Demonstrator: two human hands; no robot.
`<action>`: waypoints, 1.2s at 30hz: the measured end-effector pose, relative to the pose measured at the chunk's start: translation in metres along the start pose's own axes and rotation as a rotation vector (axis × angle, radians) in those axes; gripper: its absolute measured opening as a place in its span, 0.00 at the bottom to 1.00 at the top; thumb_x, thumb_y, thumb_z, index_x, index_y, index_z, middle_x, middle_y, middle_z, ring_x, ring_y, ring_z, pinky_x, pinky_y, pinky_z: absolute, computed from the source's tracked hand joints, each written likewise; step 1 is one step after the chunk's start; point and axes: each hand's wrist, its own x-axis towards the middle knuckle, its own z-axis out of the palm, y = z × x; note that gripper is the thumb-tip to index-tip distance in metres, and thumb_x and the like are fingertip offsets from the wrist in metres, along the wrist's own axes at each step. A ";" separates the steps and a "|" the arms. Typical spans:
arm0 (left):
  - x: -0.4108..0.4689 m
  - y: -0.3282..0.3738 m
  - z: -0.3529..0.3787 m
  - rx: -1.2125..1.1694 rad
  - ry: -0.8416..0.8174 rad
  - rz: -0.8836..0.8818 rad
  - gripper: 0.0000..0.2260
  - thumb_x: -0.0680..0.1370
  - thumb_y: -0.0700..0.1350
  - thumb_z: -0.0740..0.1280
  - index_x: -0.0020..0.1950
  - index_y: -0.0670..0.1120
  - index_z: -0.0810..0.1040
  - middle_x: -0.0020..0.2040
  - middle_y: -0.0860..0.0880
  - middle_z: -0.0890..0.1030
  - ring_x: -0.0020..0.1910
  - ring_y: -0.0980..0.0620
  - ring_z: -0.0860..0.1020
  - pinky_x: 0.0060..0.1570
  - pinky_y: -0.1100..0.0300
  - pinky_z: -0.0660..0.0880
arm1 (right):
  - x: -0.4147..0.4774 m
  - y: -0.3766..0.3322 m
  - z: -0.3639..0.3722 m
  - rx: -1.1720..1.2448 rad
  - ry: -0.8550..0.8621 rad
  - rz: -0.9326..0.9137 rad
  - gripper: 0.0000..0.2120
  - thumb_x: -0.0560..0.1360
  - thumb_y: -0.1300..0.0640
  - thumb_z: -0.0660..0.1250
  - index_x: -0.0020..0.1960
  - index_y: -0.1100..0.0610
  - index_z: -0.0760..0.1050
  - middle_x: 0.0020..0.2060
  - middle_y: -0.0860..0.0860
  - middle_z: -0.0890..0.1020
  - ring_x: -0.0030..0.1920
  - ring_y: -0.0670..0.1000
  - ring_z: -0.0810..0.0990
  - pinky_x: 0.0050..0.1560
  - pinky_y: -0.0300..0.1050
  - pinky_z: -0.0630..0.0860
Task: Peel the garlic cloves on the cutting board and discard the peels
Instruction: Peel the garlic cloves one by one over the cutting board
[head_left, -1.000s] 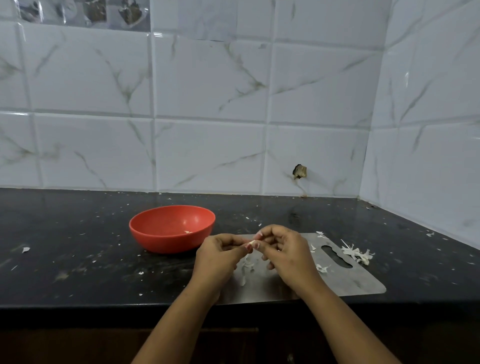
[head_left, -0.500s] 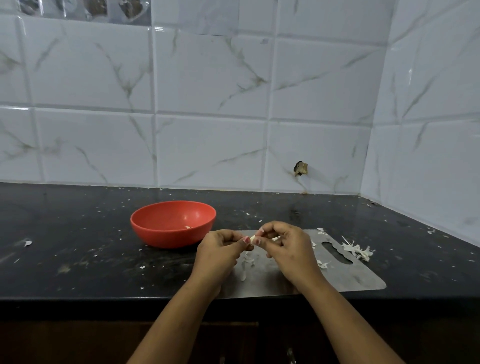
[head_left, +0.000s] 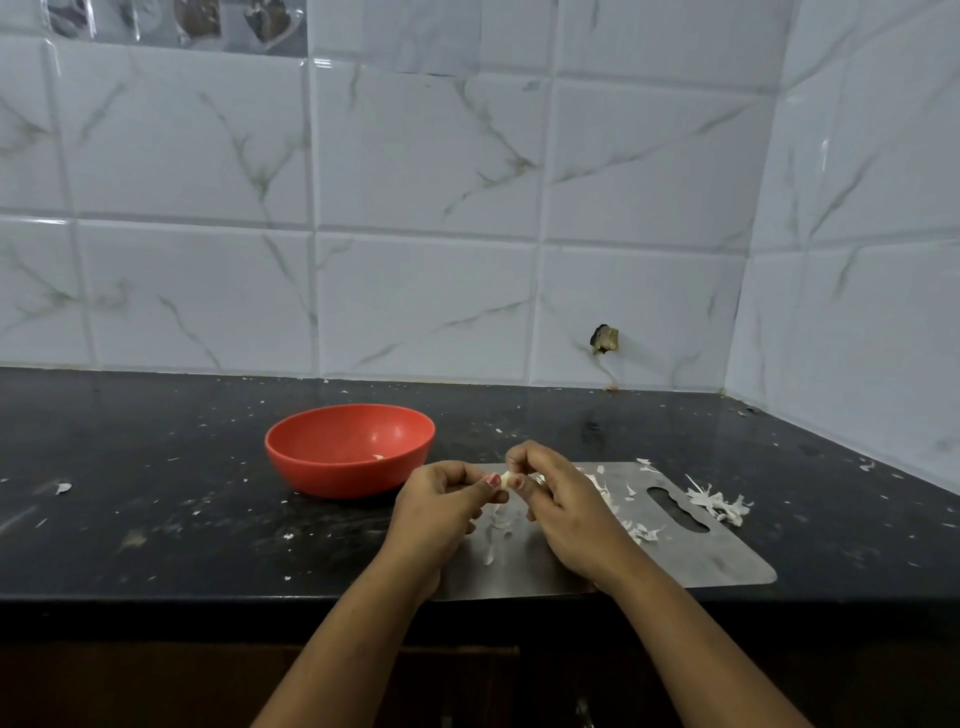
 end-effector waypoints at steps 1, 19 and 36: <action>0.000 0.000 0.000 -0.006 0.013 0.000 0.05 0.76 0.43 0.69 0.42 0.44 0.82 0.40 0.47 0.85 0.35 0.59 0.75 0.30 0.72 0.71 | 0.000 0.000 0.000 -0.011 0.003 -0.009 0.09 0.81 0.58 0.61 0.45 0.46 0.70 0.43 0.44 0.74 0.38 0.39 0.72 0.44 0.37 0.69; -0.003 0.001 0.001 -0.061 0.053 0.027 0.02 0.73 0.40 0.73 0.44 0.43 0.84 0.36 0.49 0.84 0.29 0.64 0.76 0.28 0.72 0.70 | -0.003 -0.003 -0.001 0.110 0.175 0.085 0.05 0.74 0.60 0.71 0.43 0.52 0.81 0.36 0.44 0.83 0.36 0.42 0.79 0.38 0.39 0.76; 0.001 -0.004 0.002 0.111 0.002 0.051 0.06 0.78 0.43 0.67 0.46 0.50 0.84 0.40 0.52 0.85 0.43 0.61 0.81 0.40 0.64 0.70 | -0.003 -0.003 -0.001 -0.022 0.158 0.014 0.08 0.74 0.56 0.71 0.40 0.47 0.74 0.37 0.38 0.79 0.25 0.45 0.68 0.30 0.43 0.69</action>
